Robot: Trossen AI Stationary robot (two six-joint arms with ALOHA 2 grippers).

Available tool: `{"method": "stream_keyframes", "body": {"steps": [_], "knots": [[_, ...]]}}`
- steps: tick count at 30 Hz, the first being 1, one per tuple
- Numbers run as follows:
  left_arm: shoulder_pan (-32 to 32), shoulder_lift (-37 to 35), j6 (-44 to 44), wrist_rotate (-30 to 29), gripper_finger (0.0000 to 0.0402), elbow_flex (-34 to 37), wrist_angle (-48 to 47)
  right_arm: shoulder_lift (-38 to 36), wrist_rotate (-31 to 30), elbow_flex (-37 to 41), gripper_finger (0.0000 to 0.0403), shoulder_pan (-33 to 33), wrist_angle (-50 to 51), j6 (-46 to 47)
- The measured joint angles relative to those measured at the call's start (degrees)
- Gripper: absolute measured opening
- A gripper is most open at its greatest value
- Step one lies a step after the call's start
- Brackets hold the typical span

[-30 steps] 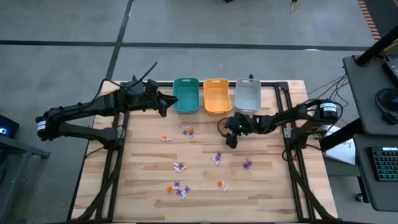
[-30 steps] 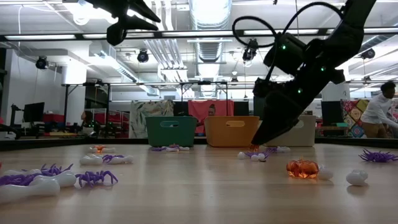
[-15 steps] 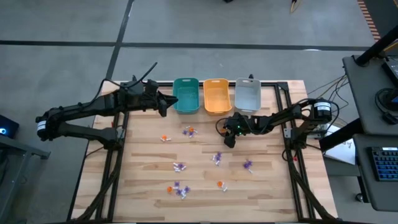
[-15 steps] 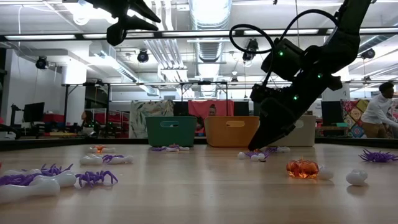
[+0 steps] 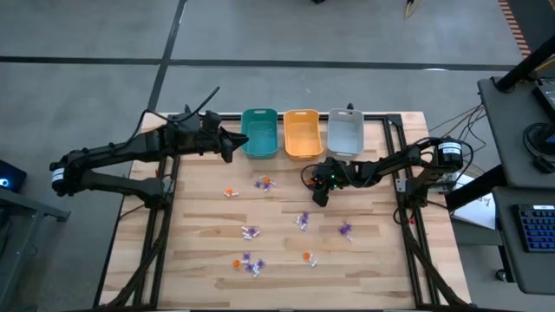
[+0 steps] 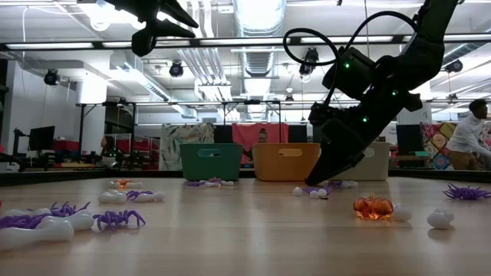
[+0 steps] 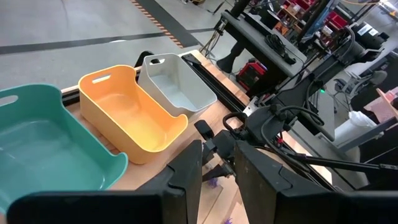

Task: Sort Halloween decoration
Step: Put the orange pumpkin toy into the yellow bin

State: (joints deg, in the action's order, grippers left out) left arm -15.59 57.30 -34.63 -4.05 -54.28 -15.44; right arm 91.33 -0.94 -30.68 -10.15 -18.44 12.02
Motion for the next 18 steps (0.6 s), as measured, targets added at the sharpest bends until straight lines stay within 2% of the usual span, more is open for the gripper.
{"method": "stream_keyframes", "body": {"steps": [7, 11, 18], "knots": [[0.0, 0.0, -0.5, 0.0, 0.0078, 0.0, 0.0, -2.5, 0.6, 0.1, 0.0089, 0.0, 1.1, 1.5], [0.0, 0.0, -0.5, 0.0, 0.0078, 0.0, 0.3, -6.1, 3.1, 0.1, 0.0085, 0.0, 1.6, 3.5], [0.0, 0.0, -0.5, 0.0, 0.0078, 0.0, 3.9, -14.9, 6.3, -3.3, 0.0087, 0.0, 12.0, 7.5]]}}
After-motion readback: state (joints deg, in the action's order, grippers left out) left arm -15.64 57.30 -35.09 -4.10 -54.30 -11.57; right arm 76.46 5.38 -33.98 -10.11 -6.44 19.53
